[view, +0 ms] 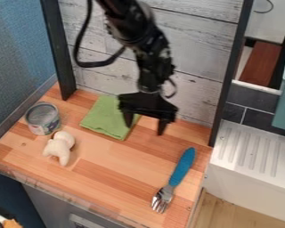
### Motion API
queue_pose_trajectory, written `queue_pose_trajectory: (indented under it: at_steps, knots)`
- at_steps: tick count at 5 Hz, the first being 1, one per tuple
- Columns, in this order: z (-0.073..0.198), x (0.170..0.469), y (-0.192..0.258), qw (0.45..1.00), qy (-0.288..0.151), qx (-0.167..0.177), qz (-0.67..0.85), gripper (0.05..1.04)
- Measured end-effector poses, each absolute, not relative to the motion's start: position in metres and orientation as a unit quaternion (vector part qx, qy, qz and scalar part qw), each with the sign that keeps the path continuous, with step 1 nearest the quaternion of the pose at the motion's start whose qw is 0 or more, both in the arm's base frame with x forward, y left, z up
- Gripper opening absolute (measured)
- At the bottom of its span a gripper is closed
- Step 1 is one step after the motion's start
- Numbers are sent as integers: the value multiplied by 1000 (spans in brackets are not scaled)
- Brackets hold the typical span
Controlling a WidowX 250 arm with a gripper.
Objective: Move the green cloth to bottom right of the table
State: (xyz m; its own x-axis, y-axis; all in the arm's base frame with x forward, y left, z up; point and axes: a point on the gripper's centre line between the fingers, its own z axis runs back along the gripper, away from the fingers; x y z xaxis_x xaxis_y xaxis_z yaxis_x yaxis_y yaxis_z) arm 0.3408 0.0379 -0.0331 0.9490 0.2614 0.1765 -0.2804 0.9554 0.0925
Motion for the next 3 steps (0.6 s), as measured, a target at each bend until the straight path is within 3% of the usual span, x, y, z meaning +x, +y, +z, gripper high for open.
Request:
queue_pose_trajectory:
  at_steps: [1, 3]
  knots:
    - [-37, 348, 66, 978, -75, 89, 173, 1000]
    - [-49, 369, 122, 962, -68, 104, 245, 999]
